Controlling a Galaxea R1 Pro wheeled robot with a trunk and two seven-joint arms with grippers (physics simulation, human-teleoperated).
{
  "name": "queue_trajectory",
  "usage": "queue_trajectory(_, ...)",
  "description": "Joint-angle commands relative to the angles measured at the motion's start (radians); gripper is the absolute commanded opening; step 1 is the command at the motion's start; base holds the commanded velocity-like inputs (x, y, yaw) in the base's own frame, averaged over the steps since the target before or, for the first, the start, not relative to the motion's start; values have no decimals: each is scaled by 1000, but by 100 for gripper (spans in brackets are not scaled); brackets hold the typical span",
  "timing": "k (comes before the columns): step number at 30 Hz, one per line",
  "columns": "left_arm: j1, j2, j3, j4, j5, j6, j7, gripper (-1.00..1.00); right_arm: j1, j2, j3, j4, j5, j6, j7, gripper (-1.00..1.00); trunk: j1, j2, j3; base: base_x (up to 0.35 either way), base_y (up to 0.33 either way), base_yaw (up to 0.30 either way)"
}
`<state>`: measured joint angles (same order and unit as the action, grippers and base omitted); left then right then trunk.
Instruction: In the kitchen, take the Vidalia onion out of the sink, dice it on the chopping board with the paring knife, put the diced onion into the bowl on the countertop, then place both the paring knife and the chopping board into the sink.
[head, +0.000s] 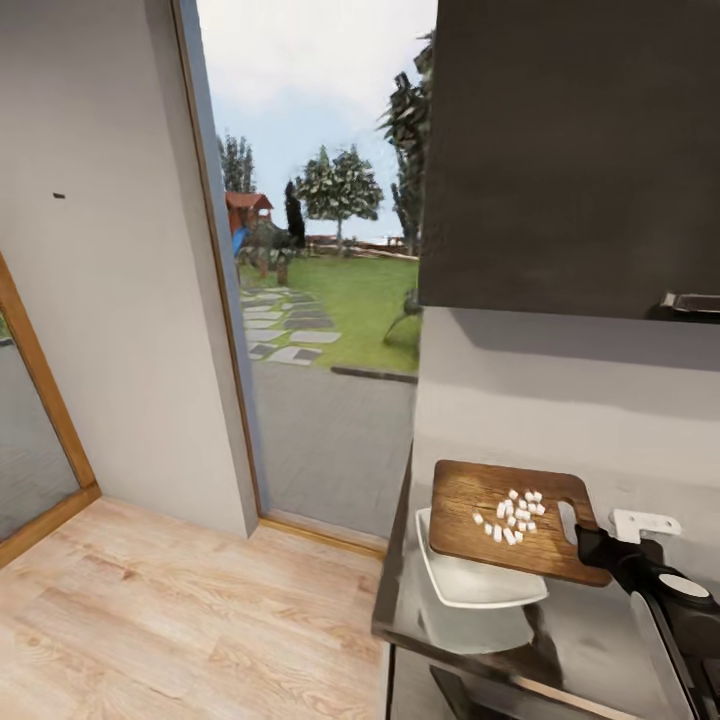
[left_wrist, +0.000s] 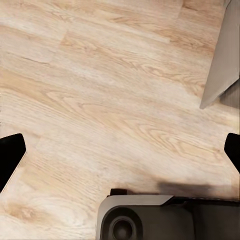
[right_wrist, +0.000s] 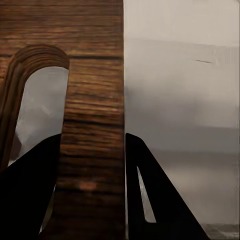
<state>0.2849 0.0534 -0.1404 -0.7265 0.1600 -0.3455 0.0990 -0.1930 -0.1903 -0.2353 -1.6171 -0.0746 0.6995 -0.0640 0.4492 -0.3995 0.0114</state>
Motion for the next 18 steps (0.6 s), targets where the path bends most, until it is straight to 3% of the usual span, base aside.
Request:
queue_trajectory(1,0,2,-8,-1,10,-3,8,100,0,0,1,-1,-8,5,-7,-100,1,0,0,232,190,0)
queue_trajectory(18,0,2,-8,2,10,-3,8,100,0,0,1,0,-8,5,-5,-100,1,0,0,32,25,0)
